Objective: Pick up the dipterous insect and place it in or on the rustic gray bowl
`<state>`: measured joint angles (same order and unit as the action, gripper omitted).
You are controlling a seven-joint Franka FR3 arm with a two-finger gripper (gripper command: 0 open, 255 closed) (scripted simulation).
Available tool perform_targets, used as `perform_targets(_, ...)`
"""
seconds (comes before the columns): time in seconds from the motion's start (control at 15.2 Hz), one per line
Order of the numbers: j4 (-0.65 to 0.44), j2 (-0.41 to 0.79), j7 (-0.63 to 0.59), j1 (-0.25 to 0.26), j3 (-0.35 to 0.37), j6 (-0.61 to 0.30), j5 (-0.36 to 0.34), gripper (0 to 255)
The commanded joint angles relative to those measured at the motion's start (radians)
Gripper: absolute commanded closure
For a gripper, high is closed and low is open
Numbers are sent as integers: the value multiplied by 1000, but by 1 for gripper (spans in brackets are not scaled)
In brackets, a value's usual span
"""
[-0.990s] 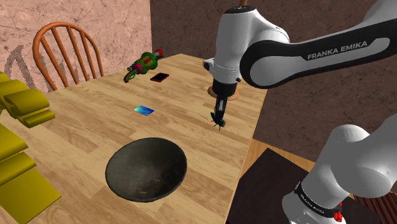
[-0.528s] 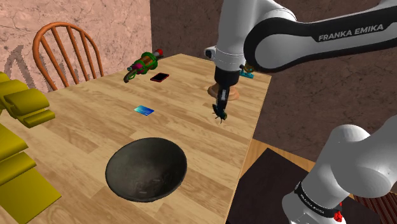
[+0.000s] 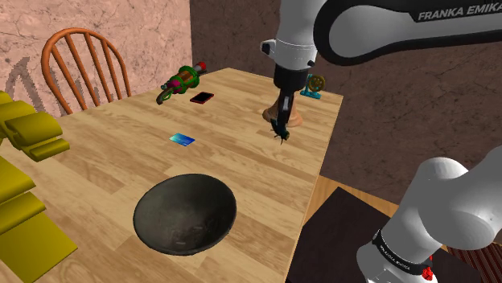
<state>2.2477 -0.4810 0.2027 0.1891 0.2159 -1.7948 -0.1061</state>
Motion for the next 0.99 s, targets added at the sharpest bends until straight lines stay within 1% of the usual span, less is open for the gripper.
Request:
perform_targets(0.0, -16, -2, 3, 0, -1, 18, 0, 255)
perform_targets(0.26, -81, 63, -96, 26, 77, 32, 18, 255)
perform_targets(0.53, -163, 144, -198, 48, 154, 49, 22, 255)
perform_targets(0.92, -322, 300, -359, 82, 268, 85, -7, 255)
